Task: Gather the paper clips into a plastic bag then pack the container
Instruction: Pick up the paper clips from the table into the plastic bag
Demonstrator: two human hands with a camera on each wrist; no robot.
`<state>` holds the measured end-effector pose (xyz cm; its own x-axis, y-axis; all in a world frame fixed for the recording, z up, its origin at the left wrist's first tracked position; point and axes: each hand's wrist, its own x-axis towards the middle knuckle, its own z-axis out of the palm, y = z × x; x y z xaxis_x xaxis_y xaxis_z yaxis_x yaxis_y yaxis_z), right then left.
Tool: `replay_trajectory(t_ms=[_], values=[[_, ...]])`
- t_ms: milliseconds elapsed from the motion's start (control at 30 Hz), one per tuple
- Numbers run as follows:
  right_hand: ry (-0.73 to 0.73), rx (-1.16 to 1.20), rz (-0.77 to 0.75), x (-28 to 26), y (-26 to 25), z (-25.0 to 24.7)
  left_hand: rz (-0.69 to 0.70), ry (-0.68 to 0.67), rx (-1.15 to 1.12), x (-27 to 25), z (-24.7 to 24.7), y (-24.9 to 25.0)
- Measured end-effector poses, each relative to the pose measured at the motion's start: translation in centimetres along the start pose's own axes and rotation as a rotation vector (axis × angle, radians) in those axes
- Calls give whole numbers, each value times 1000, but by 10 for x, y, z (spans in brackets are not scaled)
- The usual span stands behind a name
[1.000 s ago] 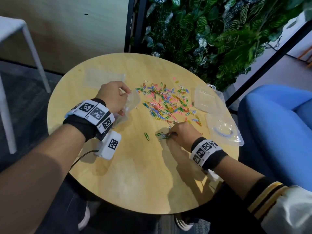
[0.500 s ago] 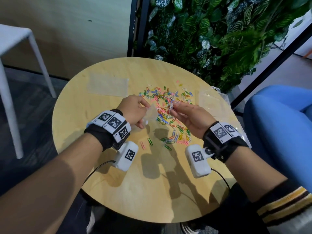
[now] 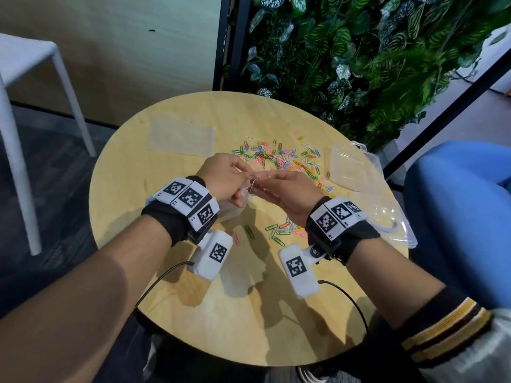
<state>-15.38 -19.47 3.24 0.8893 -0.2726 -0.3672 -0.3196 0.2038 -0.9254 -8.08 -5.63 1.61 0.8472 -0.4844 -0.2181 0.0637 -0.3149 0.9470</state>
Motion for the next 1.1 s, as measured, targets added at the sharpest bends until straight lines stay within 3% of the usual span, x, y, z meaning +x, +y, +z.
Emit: replay_trajectory(t_ms=[167,367,467,633,867,1000,1100], values=[[21,-345,11,4,2,4,20,26,17,-5,-4,1],[-19,-964,-89,8,-7,14,63,14,57,-2,-4,0],[-16,-896,-12,14,-10,14,76,-14,77,0,-4,1],[28,-576,90,18,-16,10,77,-75,95,-1,-1,-1],[-123,-270,280,10,-21,20,-70,-58,44,4,-4,-5],[-71,-136,199,4,-30,23,-96,12,-34,6,-9,-1],[-33,-286,50,7,-36,29,-77,41,-57,5,-12,0]])
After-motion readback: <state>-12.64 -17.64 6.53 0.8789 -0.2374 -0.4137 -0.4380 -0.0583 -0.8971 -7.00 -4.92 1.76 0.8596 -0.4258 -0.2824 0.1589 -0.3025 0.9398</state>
